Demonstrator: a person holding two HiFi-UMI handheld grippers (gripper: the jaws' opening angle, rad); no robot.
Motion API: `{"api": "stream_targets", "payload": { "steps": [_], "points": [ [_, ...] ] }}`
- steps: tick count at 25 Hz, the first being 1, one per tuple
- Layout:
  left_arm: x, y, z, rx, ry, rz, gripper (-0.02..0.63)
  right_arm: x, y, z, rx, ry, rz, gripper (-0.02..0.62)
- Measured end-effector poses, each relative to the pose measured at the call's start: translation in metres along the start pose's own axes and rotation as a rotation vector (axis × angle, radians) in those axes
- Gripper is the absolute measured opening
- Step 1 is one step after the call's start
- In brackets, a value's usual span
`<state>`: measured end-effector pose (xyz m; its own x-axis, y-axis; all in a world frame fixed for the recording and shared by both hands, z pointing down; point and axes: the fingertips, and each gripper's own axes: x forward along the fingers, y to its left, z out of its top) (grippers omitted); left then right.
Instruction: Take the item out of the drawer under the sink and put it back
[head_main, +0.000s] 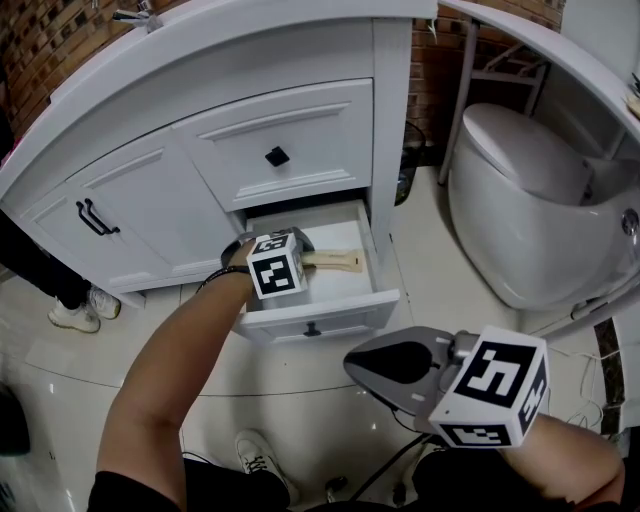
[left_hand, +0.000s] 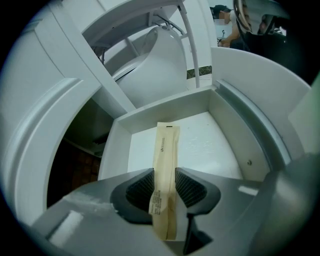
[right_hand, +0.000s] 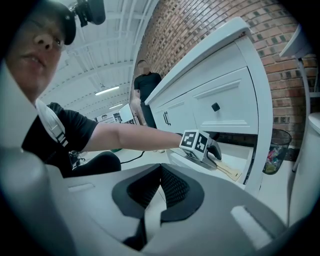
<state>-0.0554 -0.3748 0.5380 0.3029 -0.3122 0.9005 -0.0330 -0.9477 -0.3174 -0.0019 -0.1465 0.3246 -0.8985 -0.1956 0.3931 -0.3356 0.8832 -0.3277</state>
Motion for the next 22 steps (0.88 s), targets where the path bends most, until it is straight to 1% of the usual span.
{"api": "stream_targets", "payload": {
  "steps": [7, 10, 11, 13, 17, 19, 22],
  "points": [
    [0.008, -0.004, 0.000, 0.006, 0.010, -0.033, 0.140, 0.004, -0.001, 0.000, 0.004, 0.006, 0.002, 0.008],
    [0.008, -0.004, 0.000, -0.007, 0.006, -0.036, 0.116, 0.006, -0.005, -0.003, 0.007, 0.012, -0.007, 0.008],
    [0.008, -0.003, 0.000, -0.010, 0.008, -0.034, 0.091, 0.006, -0.007, -0.004, 0.011, 0.015, -0.013, 0.008],
    [0.008, -0.004, -0.002, -0.007, 0.016, -0.026, 0.086, 0.006, -0.009, -0.005, 0.019, 0.016, -0.019, 0.008],
    [0.006, 0.001, -0.002, 0.014, 0.031, 0.020, 0.065, 0.002, -0.009, -0.002, 0.010, 0.009, -0.031, 0.008],
    [0.003, 0.002, -0.002, 0.011, 0.031, 0.032, 0.058, 0.001, -0.007, 0.000, 0.005, 0.005, -0.035, 0.008],
    [-0.006, 0.003, -0.002, 0.014, 0.033, 0.051, 0.058, 0.000, -0.004, 0.005, -0.009, -0.004, -0.035, 0.008]
  ]
}}
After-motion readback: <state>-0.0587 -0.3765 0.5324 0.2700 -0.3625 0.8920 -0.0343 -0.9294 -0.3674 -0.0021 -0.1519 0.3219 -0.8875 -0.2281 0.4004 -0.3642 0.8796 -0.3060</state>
